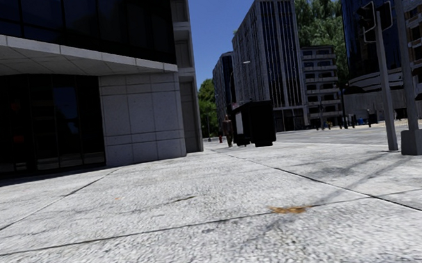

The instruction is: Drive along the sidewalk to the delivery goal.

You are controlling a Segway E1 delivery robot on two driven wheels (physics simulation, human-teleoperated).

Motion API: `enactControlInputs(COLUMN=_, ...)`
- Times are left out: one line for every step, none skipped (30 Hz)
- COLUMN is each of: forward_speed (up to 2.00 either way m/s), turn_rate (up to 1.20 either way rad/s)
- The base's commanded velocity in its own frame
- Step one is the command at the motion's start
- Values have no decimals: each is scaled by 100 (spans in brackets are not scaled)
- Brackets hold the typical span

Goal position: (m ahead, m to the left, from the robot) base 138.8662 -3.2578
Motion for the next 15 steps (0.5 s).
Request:
enactControlInputs(forward_speed=193, turn_rate=0)
enactControlInputs(forward_speed=193, turn_rate=0)
enactControlInputs(forward_speed=193, turn_rate=0)
enactControlInputs(forward_speed=193, turn_rate=0)
enactControlInputs(forward_speed=193, turn_rate=0)
enactControlInputs(forward_speed=193, turn_rate=0)
enactControlInputs(forward_speed=193, turn_rate=0)
enactControlInputs(forward_speed=193, turn_rate=0)
enactControlInputs(forward_speed=193, turn_rate=0)
enactControlInputs(forward_speed=193, turn_rate=0)
enactControlInputs(forward_speed=193, turn_rate=0)
enactControlInputs(forward_speed=193, turn_rate=0)
enactControlInputs(forward_speed=193, turn_rate=0)
enactControlInputs(forward_speed=193, turn_rate=0)
enactControlInputs(forward_speed=193, turn_rate=0)
